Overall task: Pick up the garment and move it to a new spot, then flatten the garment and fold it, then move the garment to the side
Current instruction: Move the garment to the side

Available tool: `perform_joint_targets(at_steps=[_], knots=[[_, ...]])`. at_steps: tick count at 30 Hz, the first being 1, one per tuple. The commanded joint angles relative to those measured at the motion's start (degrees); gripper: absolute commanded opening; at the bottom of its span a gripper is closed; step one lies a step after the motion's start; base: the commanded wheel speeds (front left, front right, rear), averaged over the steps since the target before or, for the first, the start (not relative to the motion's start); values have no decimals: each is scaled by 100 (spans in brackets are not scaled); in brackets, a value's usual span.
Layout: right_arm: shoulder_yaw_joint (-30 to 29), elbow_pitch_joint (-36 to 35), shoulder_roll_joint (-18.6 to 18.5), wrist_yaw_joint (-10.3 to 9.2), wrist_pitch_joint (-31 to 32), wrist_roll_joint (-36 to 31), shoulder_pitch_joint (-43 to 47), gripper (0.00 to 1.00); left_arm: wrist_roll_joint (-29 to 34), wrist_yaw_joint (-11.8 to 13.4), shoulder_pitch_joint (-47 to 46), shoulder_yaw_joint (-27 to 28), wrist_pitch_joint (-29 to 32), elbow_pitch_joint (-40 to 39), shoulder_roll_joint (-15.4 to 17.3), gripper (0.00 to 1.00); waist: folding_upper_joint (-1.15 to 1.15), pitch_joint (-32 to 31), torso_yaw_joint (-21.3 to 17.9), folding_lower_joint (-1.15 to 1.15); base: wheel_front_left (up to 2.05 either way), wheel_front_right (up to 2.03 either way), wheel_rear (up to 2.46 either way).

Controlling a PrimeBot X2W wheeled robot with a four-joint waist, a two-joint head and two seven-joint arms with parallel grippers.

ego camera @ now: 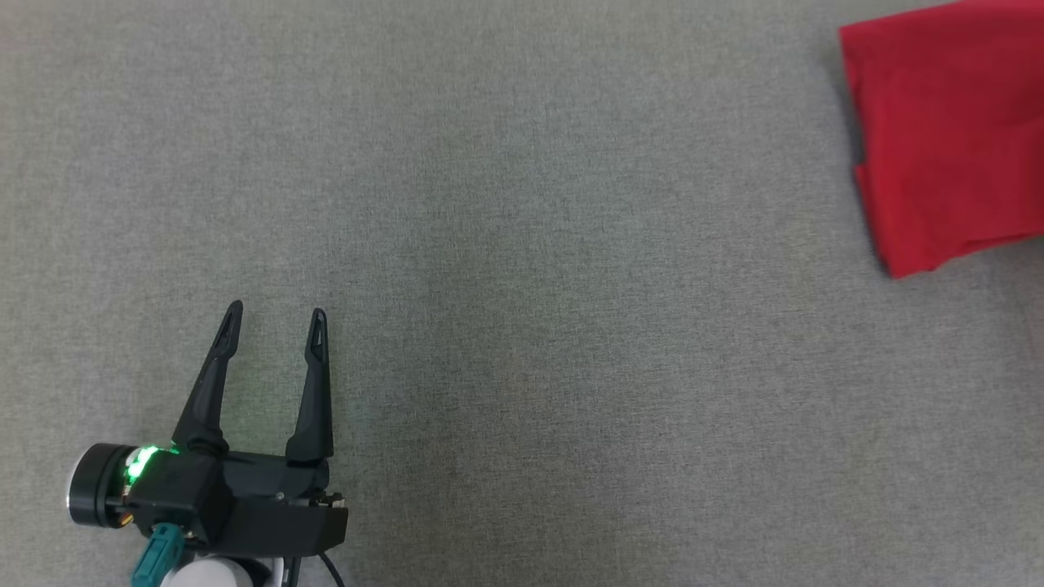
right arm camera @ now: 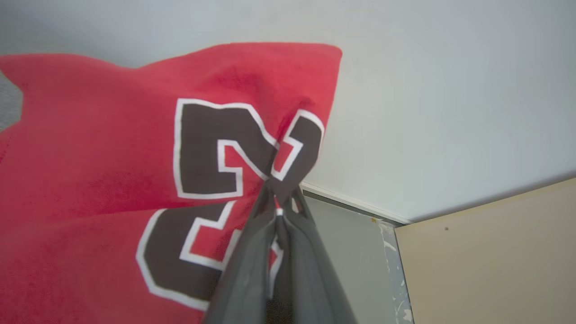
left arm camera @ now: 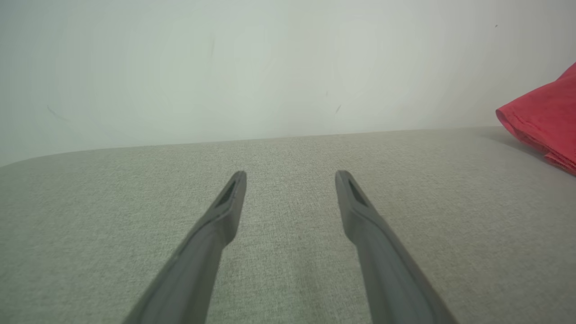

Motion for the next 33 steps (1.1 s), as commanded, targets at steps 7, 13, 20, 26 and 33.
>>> perform_joint_targets(at_steps=[7, 13, 20, 26, 33], knots=[[-62, 392, -235, -15, -195, -118, -266, 0, 50, -8, -98, -21, -20, -130, 69, 100, -1, 257, 71, -1, 0, 0, 0], [-120, 769, -48, -15, -152, -150, -323, 0, 57, -3, -130, -9, -20, -146, 96, 100, -1, 347, 105, -1, 0, 0, 0], [-168, 1340, 234, -15, -60, -196, -252, 100, 22, -4, -104, 38, -20, -31, 79, 100, -1, 175, 125, -1, 0, 0, 0], [-437, 1491, 522, -15, -539, -39, -252, 100, -48, -4, 107, 102, -21, 77, 28, 100, -1, -272, 120, -1, 0, 0, 0], [-864, 1259, 1056, -15, -1436, 357, 233, 100, -131, -5, 501, 263, -21, 218, 1, 100, -1, -884, 88, -1, 0, 0, 0]])
